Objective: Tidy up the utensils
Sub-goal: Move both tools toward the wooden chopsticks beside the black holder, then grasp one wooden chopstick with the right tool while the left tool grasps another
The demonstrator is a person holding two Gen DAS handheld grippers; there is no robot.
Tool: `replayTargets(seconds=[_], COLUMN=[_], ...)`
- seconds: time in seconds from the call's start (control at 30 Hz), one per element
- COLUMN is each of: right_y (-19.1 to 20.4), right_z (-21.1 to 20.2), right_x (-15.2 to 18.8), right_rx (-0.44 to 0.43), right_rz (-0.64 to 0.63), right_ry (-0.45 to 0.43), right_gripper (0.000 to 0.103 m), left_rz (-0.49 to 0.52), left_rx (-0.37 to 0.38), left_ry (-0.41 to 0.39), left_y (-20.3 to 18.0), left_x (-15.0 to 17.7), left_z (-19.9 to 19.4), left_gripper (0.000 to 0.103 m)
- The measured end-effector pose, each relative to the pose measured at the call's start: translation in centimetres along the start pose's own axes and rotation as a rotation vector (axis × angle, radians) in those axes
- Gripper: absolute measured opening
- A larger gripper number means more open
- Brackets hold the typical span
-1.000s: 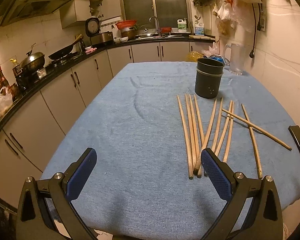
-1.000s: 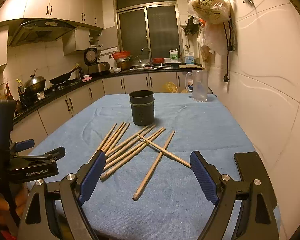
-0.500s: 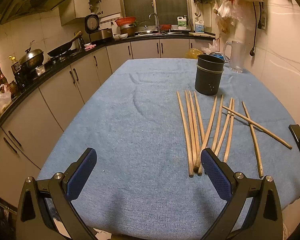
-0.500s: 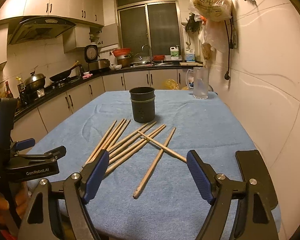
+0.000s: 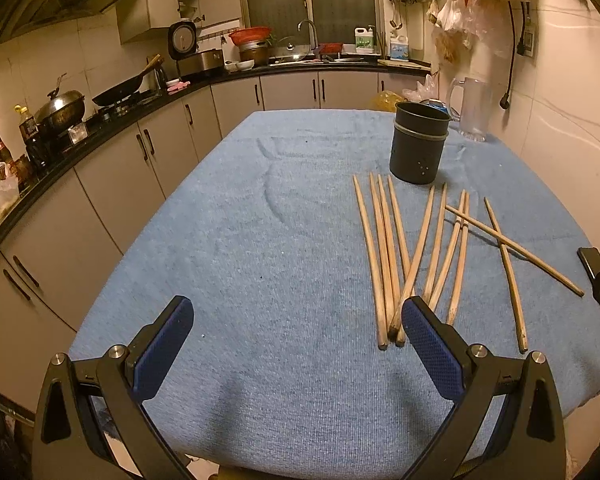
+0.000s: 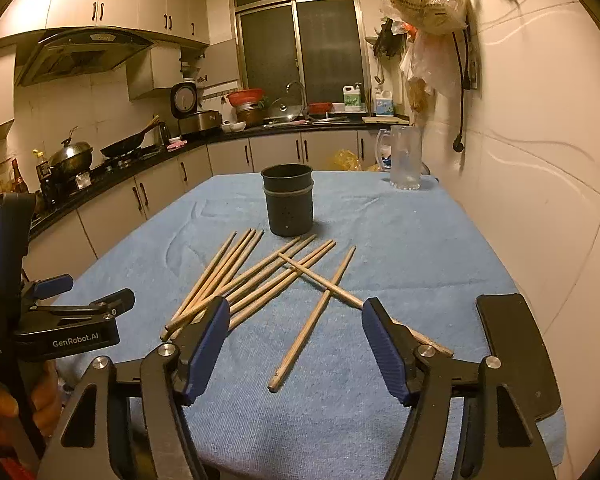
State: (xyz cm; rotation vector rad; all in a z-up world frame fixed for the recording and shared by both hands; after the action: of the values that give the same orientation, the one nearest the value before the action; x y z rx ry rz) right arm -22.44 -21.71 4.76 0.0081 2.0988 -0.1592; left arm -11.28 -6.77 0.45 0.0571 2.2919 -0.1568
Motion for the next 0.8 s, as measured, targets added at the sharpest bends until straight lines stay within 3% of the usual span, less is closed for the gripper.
replayTargets(seconds=[0.37, 0.63, 0.8], right_y=[0.2, -1.0, -1.8], right_z=[1.3, 5.0, 8.4], right_x=[0.3, -2.5, -4.6], right_rx=[-0.049, -0.129, -0.164], right_rz=[-0.007, -0.100, -0.197], right_ry=[0.054, 0.166, 0.238], right_gripper=[0.055, 0.047, 0.039], left_rz=[0.018, 0.046, 0.053], left_rx=[0.044, 0.064, 0.113], left_ry=[0.057, 0.077, 0.191], left_y=[-0.3, 0.0, -0.5], left_x=[0.5, -2.4, -3.9], left_z=[0.7, 2.0, 4.5], left_gripper=[0.103, 0.102, 0.080])
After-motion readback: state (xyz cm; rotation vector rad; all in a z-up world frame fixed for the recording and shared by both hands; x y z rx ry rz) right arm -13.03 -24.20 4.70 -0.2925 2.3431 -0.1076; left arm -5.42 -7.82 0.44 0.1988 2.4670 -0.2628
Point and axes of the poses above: each gripper's, at about its wrist camera, not at the fingertips, and z roughly the way its jaws point, y to its left, x to its underside, the point moved 8 cm from there along z, roughly the way its jaws point, and after that the axes turned 14 degrees about -z, right-handed, at the moved point
